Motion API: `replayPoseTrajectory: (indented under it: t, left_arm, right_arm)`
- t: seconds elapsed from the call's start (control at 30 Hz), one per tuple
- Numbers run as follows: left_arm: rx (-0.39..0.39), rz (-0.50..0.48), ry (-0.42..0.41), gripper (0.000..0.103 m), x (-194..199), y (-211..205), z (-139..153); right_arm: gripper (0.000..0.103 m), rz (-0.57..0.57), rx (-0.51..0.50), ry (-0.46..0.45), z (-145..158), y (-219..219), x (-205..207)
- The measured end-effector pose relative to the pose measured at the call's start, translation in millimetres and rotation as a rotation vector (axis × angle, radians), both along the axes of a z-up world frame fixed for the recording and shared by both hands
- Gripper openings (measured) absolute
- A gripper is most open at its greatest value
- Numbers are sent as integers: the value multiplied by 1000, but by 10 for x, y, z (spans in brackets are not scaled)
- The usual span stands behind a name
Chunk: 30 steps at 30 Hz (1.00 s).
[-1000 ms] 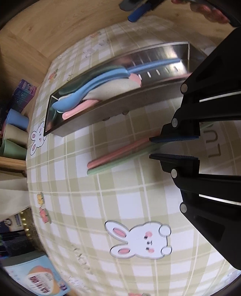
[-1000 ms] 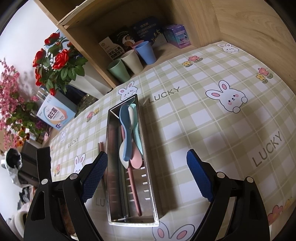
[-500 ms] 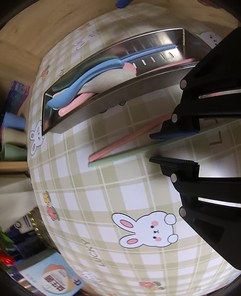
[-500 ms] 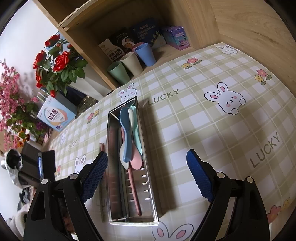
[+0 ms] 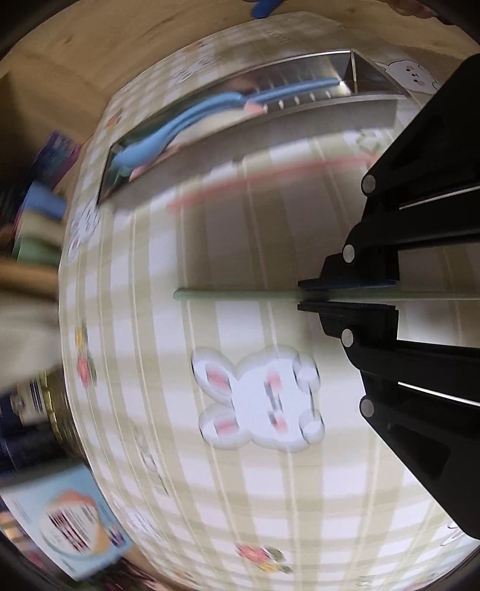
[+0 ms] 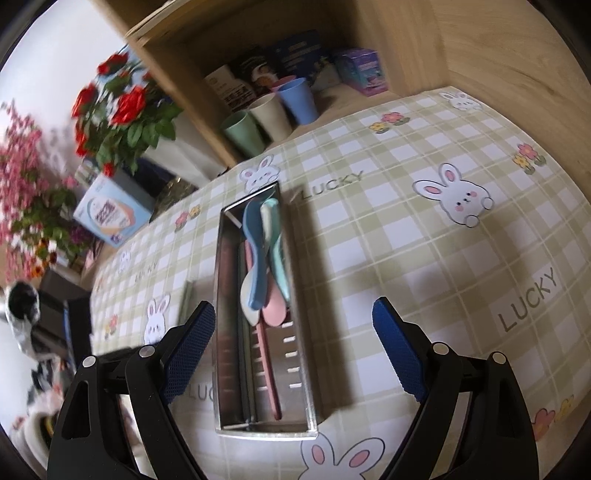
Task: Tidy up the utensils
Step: 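Grasp a green chopstick with the left gripper and lift it, then grasp a pink chopstick with the right gripper while the left gripper holds the green chopstick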
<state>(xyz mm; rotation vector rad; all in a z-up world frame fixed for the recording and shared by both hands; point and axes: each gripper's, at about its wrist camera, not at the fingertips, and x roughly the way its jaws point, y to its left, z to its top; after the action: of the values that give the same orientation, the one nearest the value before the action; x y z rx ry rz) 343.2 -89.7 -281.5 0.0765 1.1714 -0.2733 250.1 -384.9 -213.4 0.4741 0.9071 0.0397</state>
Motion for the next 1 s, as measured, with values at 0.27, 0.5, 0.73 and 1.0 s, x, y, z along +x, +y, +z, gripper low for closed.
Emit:
replayPoseTrajectory:
  t: [0.27, 0.5, 0.73, 1.0]
  left_arm:
    - [-18, 122, -49, 6, -151, 718, 101]
    - [-27, 138, -61, 6, -287, 1030, 26]
    - [-56, 152, -86, 6, -320, 1236, -12]
    - [-103, 186, -94, 6, -317, 1444, -44]
  right_arm:
    - [74, 160, -56, 44, -32, 620, 104]
    - [50, 284, -132, 112, -162, 1330, 178]
    - [33, 301, -213, 216, -400, 1809, 259]
    - [22, 190, -377, 284, -548, 1967, 394]
